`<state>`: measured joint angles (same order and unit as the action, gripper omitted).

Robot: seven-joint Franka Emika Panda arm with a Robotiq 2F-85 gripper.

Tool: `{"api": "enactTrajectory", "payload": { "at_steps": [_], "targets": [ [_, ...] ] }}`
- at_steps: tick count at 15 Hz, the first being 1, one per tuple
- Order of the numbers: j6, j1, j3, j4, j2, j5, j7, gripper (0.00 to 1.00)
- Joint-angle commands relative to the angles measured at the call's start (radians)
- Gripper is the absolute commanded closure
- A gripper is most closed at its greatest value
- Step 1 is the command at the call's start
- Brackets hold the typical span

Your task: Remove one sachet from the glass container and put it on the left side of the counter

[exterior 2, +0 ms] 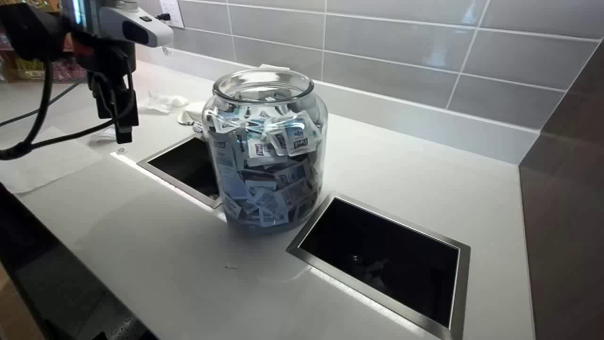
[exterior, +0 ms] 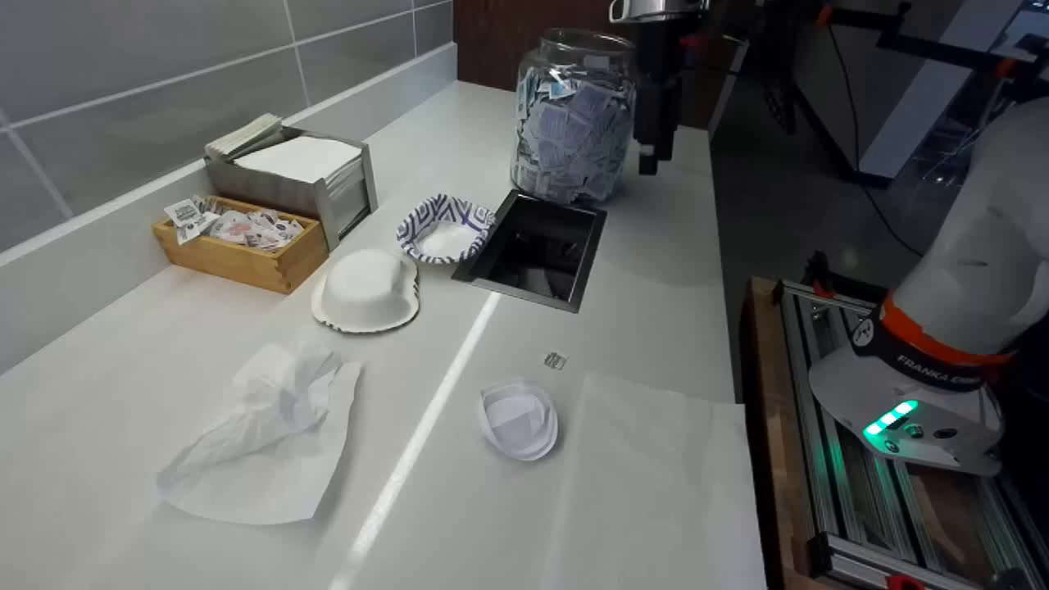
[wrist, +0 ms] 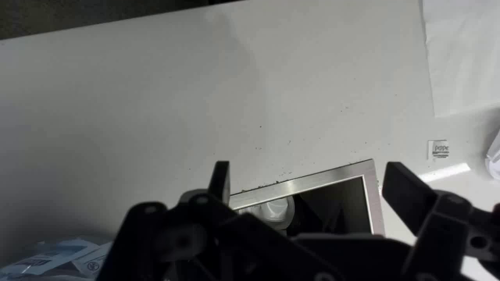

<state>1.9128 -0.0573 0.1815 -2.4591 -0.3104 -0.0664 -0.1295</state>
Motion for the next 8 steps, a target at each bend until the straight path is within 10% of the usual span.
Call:
{"api": "enactTrajectory", "payload": {
  "at_steps": [1,8],
  "targets": [
    [-0.003,-0.017,-0.016,0.002,0.001,-0.005,-0.005,0.0],
    [-0.008,-0.025,-0.025,0.009,-0.009,0.015,0.031,0.0]
  ]
}}
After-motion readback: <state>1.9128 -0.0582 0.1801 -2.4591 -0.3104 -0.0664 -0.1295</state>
